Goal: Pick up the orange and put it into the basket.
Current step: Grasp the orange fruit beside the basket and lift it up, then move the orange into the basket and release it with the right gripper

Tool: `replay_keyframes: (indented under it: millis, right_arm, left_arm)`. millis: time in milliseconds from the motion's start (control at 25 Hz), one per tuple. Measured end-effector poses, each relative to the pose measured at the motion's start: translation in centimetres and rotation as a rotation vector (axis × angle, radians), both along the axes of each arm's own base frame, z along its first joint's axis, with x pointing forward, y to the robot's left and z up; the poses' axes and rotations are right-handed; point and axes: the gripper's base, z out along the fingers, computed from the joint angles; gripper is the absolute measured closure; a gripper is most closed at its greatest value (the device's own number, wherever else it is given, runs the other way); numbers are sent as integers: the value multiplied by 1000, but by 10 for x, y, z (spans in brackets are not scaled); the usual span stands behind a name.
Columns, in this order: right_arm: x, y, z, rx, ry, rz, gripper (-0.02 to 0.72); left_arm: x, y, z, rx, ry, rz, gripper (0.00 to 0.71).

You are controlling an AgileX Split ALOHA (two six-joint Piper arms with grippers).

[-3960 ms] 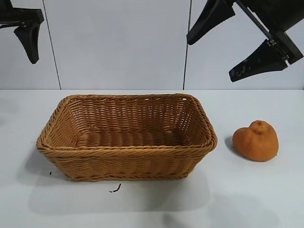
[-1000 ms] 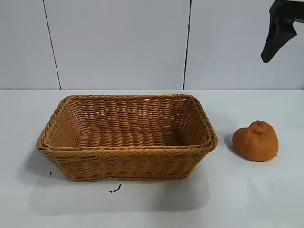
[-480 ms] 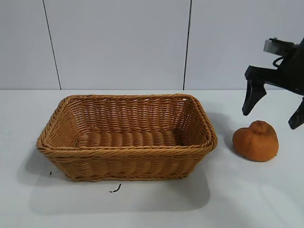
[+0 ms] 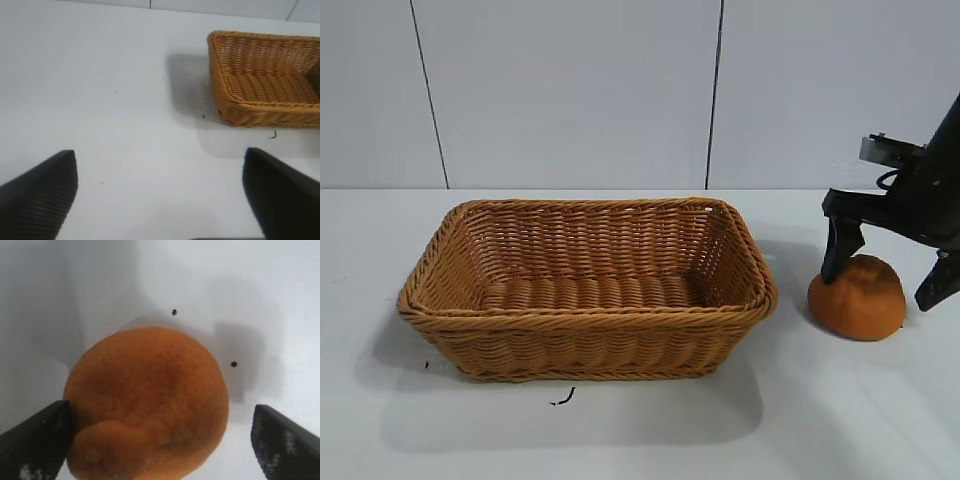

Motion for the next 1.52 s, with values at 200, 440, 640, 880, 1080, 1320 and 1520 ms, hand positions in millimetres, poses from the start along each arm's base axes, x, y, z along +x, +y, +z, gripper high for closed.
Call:
replay_keyframes:
  millis: [200, 440, 640, 880, 1080, 1320, 1520]
  right_arm:
    - [1, 0, 0, -4, -16, -3, 29]
    - [3, 0, 0, -6, -29, -5, 463]
    - [5, 0, 3, -5, -35, 2, 621]
    - [12, 3, 36, 11, -36, 60, 626]
    - [16, 4, 102, 19, -148, 90, 626]
    - [9, 12, 153, 17, -254, 123, 626]
    - [2, 56, 160, 32, -267, 235, 626]
  left_arm:
    - [0, 0, 0, 0, 0, 0, 63]
    - [0, 0, 0, 0, 0, 0, 63]
    - [0, 0, 0, 0, 0, 0, 63]
    - [0, 0, 0, 0, 0, 0, 63]
    - [0, 0, 0, 0, 0, 0, 63]
    - [0, 0, 0, 0, 0, 0, 63]
    - [0, 0, 0, 0, 0, 0, 63]
